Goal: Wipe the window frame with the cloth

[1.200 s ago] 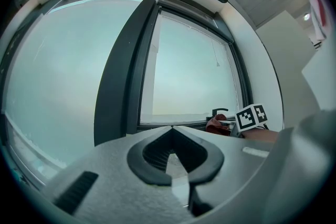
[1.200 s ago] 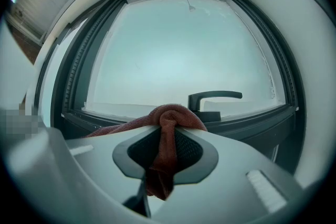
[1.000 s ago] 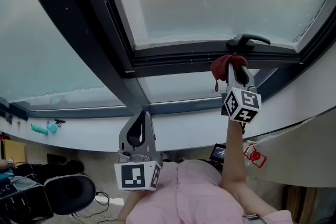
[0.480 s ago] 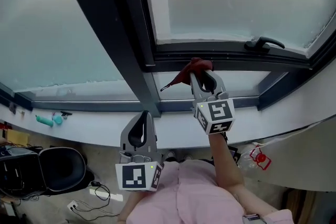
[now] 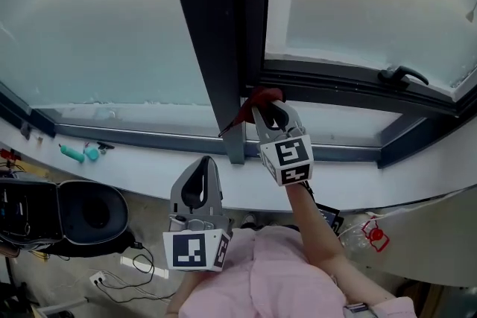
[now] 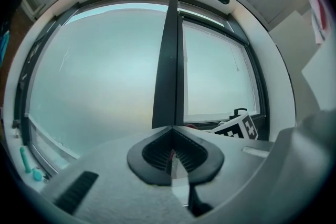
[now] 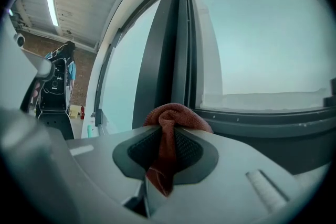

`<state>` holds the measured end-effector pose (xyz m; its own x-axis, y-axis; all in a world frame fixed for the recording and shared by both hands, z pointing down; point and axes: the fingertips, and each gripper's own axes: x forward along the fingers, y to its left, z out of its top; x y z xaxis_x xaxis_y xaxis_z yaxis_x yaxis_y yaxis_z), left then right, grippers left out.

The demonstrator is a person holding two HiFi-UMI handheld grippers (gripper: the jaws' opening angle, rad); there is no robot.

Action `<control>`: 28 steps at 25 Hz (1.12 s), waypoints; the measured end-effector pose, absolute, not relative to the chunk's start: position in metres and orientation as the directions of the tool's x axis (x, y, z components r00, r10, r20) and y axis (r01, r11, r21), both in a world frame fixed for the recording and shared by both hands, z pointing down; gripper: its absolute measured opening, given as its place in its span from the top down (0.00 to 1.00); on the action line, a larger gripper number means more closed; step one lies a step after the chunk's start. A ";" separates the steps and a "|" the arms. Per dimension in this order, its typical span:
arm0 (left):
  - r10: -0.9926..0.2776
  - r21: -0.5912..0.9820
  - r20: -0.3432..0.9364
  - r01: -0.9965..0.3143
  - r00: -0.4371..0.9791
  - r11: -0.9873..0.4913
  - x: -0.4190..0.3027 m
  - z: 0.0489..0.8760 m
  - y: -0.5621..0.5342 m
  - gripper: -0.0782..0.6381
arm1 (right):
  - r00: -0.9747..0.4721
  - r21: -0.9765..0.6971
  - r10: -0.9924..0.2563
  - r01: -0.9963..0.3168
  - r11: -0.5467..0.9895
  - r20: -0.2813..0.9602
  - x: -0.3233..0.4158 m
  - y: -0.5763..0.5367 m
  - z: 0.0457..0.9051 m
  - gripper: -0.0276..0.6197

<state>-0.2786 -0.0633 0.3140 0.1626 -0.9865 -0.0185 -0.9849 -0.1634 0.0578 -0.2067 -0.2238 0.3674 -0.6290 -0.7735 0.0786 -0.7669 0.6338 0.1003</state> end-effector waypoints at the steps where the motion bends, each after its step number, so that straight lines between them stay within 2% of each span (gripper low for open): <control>1: -0.987 0.058 -0.021 -0.986 0.158 -0.159 -0.282 0.314 -0.062 0.90 | -0.630 0.106 -0.771 -0.763 0.637 0.094 -0.212 -0.227 0.373 0.85; 5: -0.990 0.055 -0.019 -0.989 0.139 -0.140 -0.295 0.314 -0.059 0.90 | -0.620 0.110 -0.772 -0.765 0.635 0.143 -0.224 -0.240 0.393 0.85; 19: -0.994 0.055 -0.011 -0.993 0.106 -0.106 -0.301 0.315 -0.061 0.90 | -0.601 0.147 -0.787 -0.773 0.617 0.142 -0.227 -0.266 0.398 0.85; 28: -0.991 0.059 -0.011 -0.990 0.131 -0.132 -0.281 0.314 -0.070 0.90 | -0.554 0.133 -0.821 -0.811 0.570 0.139 -0.186 -0.268 0.397 0.85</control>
<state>-0.2811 -0.0700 0.3136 0.1314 -0.9913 -0.0106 -0.9895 -0.1318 0.0588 -0.1865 -0.2677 0.3974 -0.5543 -0.8206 0.1394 -0.8106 0.5702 0.1333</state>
